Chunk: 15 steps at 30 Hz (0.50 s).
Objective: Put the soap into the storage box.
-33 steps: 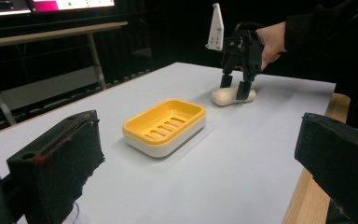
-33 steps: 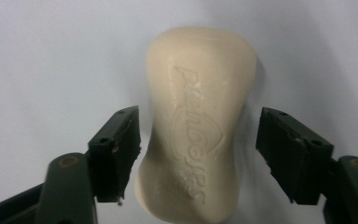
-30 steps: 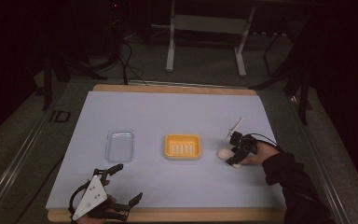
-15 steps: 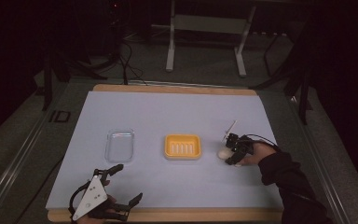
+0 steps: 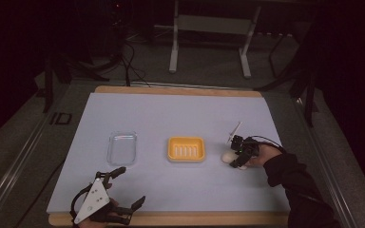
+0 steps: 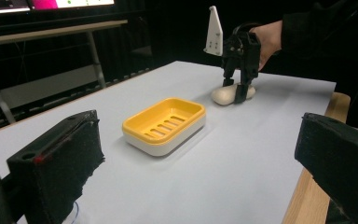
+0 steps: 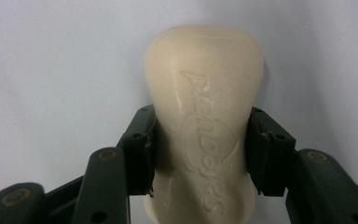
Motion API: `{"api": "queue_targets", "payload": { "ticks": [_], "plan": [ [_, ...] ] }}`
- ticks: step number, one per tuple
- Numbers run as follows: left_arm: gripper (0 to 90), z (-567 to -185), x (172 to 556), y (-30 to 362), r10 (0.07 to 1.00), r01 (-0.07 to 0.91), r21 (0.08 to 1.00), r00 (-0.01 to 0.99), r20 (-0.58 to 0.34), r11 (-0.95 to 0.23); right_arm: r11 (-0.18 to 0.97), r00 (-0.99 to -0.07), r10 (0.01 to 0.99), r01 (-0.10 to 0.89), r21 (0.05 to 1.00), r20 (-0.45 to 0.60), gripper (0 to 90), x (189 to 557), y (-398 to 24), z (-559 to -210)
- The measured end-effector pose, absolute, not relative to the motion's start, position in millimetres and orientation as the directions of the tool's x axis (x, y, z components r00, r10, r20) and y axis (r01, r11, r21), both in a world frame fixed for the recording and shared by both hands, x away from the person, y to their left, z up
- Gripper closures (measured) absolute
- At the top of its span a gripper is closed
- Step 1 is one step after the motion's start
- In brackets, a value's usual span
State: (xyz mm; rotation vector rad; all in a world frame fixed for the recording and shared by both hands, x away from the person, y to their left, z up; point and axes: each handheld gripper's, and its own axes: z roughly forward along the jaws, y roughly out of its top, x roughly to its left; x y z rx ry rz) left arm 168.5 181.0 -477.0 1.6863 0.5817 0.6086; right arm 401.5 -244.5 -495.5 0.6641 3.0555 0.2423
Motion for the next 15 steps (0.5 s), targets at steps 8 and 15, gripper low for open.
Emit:
{"api": "queue_targets", "payload": {
  "ticks": [8,15],
  "plan": [
    [0.8,-477,168,182,0.668,0.056,0.981,0.739,0.084,-0.186,0.920,-0.937,0.348,0.346,0.185,0.022,49.6,401,-244,-488],
    [0.9,-477,169,181,0.669,0.056,0.981,0.739,0.084,-0.186,0.939,-0.962,0.273,0.270,0.214,0.016,49.6,401,-245,-479]
  ]
}}
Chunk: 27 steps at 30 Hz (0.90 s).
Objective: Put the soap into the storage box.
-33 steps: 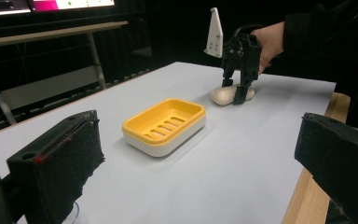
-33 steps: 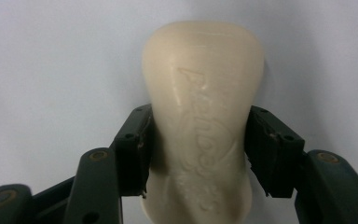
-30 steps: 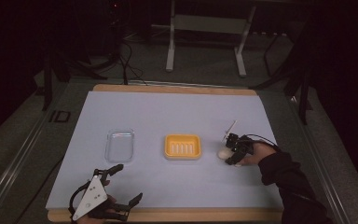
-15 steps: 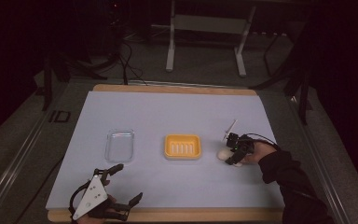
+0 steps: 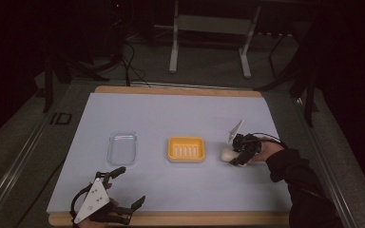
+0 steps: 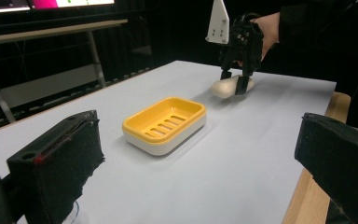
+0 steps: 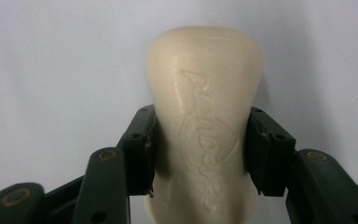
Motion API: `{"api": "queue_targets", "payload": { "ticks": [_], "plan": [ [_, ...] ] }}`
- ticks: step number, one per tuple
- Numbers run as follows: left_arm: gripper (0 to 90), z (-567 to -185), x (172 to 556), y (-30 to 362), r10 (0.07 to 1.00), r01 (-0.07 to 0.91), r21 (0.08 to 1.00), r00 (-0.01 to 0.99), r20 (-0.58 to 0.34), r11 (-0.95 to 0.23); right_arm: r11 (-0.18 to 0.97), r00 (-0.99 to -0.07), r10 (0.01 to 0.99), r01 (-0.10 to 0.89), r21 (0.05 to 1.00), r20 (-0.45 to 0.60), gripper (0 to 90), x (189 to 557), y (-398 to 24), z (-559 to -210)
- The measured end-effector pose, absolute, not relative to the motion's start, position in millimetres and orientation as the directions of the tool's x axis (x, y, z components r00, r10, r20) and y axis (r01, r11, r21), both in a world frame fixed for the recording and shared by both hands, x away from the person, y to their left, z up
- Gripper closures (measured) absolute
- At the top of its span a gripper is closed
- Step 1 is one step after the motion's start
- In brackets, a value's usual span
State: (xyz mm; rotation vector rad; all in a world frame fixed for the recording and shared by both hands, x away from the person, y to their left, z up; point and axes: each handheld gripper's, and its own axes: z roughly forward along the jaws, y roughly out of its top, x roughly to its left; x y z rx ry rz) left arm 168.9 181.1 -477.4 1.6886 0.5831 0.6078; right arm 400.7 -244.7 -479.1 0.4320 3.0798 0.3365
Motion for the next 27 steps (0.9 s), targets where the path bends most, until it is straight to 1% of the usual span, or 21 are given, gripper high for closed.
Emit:
{"api": "queue_targets", "payload": {
  "ticks": [6,11,16,27],
  "plan": [
    [0.9,-477,169,181,0.669,0.057,0.981,0.738,0.085,-0.186,0.959,-0.980,0.196,0.199,0.204,0.035,49.6,398,-243,-475],
    [0.9,-477,169,181,0.669,0.057,0.981,0.739,0.083,-0.185,0.967,-0.989,0.143,0.144,0.209,0.018,49.6,398,-241,-471],
    [0.9,-477,169,181,0.668,0.057,0.981,0.739,0.085,-0.187,0.966,-0.993,0.119,0.118,0.231,0.012,49.6,399,-241,-465],
    [0.8,-477,169,181,0.669,0.056,0.981,0.738,0.085,-0.186,0.960,-0.997,0.072,0.067,0.272,-0.005,49.6,400,-235,-437]
  ]
}}
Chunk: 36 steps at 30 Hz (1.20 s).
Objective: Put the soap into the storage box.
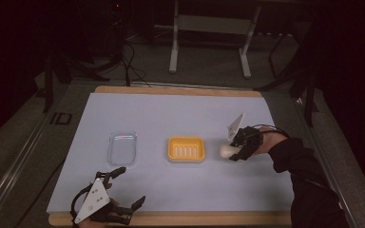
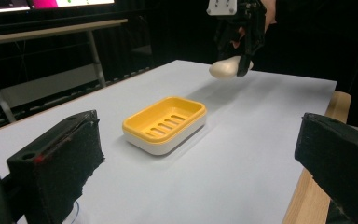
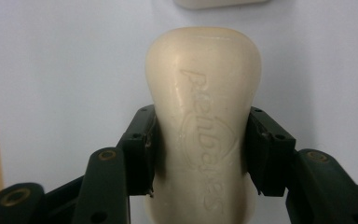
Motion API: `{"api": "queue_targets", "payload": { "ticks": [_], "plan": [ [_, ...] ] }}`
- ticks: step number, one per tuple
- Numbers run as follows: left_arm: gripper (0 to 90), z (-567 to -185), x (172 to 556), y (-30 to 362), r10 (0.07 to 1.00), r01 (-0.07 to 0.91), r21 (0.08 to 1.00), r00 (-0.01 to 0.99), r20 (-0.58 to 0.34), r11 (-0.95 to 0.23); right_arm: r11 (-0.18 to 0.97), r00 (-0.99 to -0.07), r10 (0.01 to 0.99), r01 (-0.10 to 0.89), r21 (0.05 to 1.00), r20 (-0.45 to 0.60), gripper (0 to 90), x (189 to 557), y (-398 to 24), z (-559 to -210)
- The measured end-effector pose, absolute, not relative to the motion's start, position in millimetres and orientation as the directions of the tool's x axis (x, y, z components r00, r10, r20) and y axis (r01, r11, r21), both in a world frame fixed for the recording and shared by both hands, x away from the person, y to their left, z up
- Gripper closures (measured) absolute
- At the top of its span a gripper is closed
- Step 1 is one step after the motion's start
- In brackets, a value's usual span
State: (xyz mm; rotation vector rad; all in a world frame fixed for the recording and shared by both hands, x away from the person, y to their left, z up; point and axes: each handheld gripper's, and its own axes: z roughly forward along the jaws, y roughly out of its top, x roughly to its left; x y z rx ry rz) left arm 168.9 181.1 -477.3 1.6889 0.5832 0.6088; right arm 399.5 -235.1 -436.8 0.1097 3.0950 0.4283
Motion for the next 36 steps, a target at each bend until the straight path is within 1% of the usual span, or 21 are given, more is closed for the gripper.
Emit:
{"api": "queue_targets", "payload": {
  "ticks": [13,24,36],
  "plan": [
    [0.8,-477,169,182,0.670,0.057,0.981,0.737,0.084,-0.185,0.959,-0.998,0.063,0.057,0.277,-0.013,49.6,402,-228,-406],
    [0.8,-477,170,181,0.672,0.057,0.981,0.736,0.085,-0.186,0.959,-0.997,0.048,0.029,0.283,-0.062,49.6,404,-215,-381],
    [0.9,-477,169,180,0.666,0.055,0.980,0.741,0.087,-0.189,0.961,-0.997,0.023,0.003,0.276,-0.070,49.6,406,-197,-370]
  ]
}}
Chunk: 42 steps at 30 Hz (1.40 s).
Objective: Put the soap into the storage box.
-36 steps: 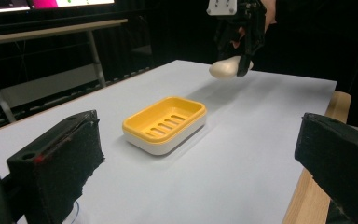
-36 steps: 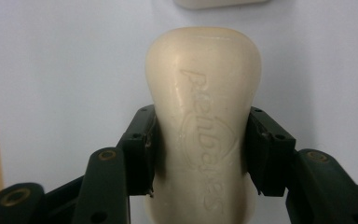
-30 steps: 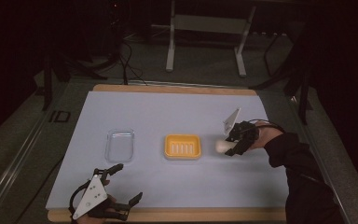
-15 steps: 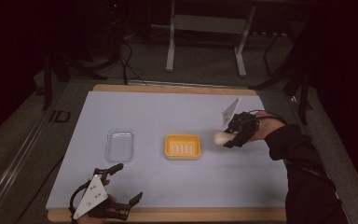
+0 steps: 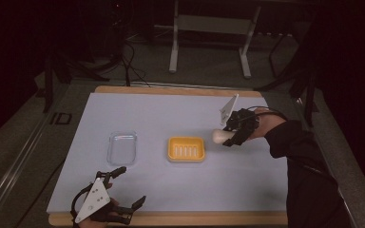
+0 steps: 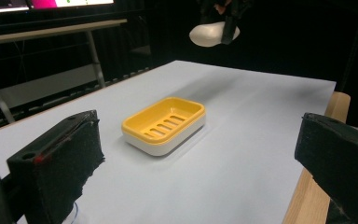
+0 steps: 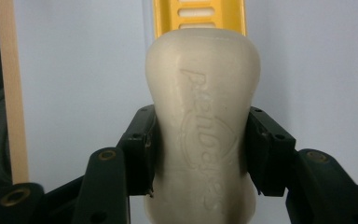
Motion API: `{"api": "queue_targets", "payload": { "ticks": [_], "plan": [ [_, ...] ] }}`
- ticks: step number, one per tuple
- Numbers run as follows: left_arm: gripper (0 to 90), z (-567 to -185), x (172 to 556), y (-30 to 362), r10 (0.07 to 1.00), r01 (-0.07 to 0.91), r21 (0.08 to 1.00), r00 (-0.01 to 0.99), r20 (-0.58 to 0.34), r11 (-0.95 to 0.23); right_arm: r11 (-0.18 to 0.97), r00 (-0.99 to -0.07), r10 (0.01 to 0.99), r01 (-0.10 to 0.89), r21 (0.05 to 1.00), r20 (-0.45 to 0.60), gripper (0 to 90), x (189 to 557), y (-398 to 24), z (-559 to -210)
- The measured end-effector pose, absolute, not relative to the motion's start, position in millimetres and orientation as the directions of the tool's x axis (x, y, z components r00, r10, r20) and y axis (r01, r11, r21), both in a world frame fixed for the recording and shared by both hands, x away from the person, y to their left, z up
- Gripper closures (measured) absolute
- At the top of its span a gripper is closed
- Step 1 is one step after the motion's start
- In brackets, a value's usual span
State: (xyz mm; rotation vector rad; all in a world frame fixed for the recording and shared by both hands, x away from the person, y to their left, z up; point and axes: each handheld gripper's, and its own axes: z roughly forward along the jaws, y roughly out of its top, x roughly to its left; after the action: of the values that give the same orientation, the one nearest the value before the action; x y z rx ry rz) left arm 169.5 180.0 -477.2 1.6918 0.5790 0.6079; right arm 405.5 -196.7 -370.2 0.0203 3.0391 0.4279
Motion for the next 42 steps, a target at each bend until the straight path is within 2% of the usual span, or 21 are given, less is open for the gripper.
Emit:
{"api": "queue_targets", "payload": {
  "ticks": [11,22,28,37,42],
  "plan": [
    [0.9,-477,169,181,0.664,0.053,0.981,0.743,0.088,-0.188,0.945,-0.993,-0.051,-0.081,0.317,-0.102,49.6,409,-170,-358],
    [0.9,-477,169,181,0.661,0.052,0.981,0.745,0.088,-0.189,0.928,-0.988,-0.113,-0.143,0.344,-0.105,49.6,412,-143,-361],
    [0.9,-476,168,181,0.661,0.052,0.982,0.746,0.084,-0.184,0.926,-0.986,-0.129,-0.158,0.343,-0.107,49.6,414,-130,-365],
    [0.8,-476,168,181,0.658,0.049,0.982,0.748,0.084,-0.180,0.895,-0.980,-0.153,-0.191,0.402,-0.124,49.6,418,-114,-370],
    [0.9,-476,168,182,0.656,0.047,0.983,0.750,0.082,-0.177,0.892,-0.983,-0.135,-0.175,0.417,-0.123,49.6,421,-106,-381]
  ]
}}
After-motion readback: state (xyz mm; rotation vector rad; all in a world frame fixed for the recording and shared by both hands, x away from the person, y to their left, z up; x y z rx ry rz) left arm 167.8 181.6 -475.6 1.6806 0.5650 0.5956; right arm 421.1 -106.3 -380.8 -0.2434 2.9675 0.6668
